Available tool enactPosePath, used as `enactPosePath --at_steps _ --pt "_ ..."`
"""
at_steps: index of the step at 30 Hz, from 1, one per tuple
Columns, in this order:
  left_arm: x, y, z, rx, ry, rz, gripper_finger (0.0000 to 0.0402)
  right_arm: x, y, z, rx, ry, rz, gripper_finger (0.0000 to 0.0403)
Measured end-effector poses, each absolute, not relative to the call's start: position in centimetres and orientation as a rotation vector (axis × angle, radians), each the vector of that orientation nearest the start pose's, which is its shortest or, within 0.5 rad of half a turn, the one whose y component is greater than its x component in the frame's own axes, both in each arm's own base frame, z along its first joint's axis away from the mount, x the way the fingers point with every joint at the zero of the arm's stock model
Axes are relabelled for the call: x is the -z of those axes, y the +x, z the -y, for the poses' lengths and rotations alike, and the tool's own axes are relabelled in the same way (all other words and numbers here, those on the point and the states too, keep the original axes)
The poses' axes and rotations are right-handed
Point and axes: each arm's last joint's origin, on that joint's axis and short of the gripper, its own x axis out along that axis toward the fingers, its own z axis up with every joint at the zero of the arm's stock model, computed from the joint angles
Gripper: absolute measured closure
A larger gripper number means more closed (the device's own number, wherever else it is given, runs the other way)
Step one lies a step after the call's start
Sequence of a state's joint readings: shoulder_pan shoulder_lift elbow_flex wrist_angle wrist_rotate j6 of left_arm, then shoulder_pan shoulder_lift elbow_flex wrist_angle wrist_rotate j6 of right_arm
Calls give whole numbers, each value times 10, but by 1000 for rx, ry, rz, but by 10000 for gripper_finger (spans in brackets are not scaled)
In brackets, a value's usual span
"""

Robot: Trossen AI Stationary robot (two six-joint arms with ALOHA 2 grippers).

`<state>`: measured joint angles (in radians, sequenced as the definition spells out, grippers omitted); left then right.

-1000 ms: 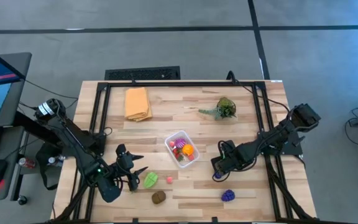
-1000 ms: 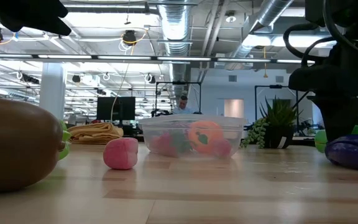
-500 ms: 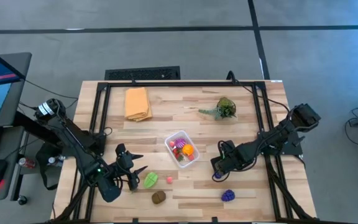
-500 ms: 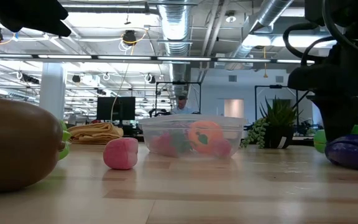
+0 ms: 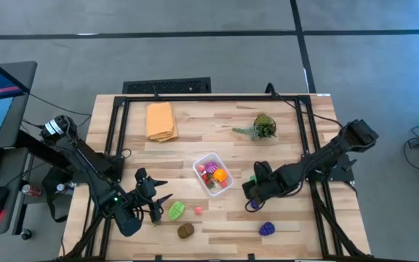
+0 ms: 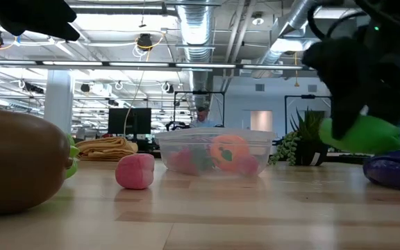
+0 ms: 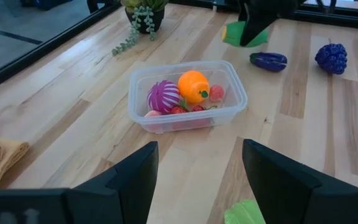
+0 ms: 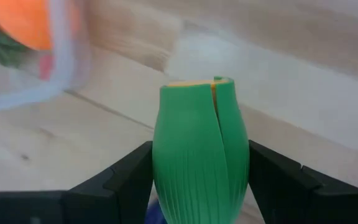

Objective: Pick and placing Produce into tupperware
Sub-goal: Put the green corn into the transparent bin

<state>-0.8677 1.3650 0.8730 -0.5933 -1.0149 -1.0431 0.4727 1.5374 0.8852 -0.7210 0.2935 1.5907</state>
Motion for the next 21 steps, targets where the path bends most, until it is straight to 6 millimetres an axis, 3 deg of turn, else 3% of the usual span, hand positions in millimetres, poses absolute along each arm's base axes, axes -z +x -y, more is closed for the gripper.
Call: enactPosePath --at_steps 11,21 --pt "-226 180 174 -420 -126 -474 178 -220 253 -97 651 769 -834 143" --pt "-226 180 174 -422 -127 -469 178 -242 280 -88 417 707 -626 143"
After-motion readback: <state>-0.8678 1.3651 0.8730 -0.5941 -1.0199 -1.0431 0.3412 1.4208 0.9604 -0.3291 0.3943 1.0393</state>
